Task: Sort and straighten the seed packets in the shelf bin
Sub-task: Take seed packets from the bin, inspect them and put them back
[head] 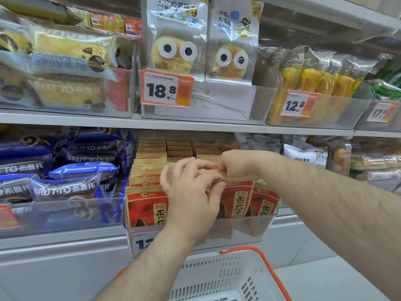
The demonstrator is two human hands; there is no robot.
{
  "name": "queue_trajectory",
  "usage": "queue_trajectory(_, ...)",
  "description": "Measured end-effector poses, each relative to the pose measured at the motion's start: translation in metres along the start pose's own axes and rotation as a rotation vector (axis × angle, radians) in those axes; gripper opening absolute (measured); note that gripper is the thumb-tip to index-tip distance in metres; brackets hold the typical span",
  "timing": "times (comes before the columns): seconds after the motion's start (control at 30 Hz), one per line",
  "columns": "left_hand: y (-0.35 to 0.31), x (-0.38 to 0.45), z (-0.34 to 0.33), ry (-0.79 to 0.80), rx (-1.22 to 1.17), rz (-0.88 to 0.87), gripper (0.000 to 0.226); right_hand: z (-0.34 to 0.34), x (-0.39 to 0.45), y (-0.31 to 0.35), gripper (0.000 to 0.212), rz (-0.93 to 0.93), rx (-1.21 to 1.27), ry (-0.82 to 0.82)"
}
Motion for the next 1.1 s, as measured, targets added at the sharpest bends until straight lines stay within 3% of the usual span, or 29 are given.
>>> queue_trajectory(0.1, 0.002, 0.000, -0.002, 0.023, 0.002, -0.006, 0.028, 0.004, 0.003, 0.000, 0.027, 0.013, -0.019, -0.046)
queue_trajectory(0.23, 0.004, 0.000, -0.003, 0.044, -0.008, 0.005, 0.021, -0.004, 0.007, -0.004, 0.024, 0.012, 0.000, -0.033)
queue_trajectory(0.33, 0.003, 0.001, -0.003, 0.053, -0.014, 0.002, 0.023, 0.010, -0.002, -0.015, 0.005, 0.026, 0.226, -0.106)
queue_trajectory(0.43, 0.004, 0.001, -0.003, 0.050, -0.005, 0.004, 0.018, 0.032, -0.027, -0.030, 0.026, 0.023, 0.637, -0.255)
queue_trajectory(0.53, 0.006, 0.001, -0.004, 0.056, 0.013, 0.018, 0.017, 0.031, -0.056, -0.028, 0.052, 0.112, 0.878, -0.270)
queue_trajectory(0.7, 0.007, 0.003, -0.003, 0.059, 0.013, 0.048, 0.009, -0.005, -0.082, -0.021, 0.009, 0.020, 0.520, -0.199)
queue_trajectory(0.77, 0.008, 0.003, -0.003, 0.072, 0.037, 0.059, 0.018, -0.006, -0.087, -0.025, 0.006, -0.034, 0.531, -0.305)
queue_trajectory(0.9, 0.017, -0.001, 0.001, 0.089, 0.150, 0.070, 0.037, 0.007, -0.104, -0.052, 0.009, -0.154, 0.870, -0.596)
queue_trajectory(1.1, 0.028, -0.008, 0.007, 0.119, 0.265, 0.098, 0.029, 0.003, -0.131, -0.067, 0.012, -0.249, 1.364, -0.892)
Point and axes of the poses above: each hand's wrist, its own x-axis towards the middle knuckle, its own z-axis out of the back of the hand, y = z × x, the point moved 10 cm from there along x, towards the middle knuckle, and after that the axes turned 1 degree about y, right-handed, at the moved point
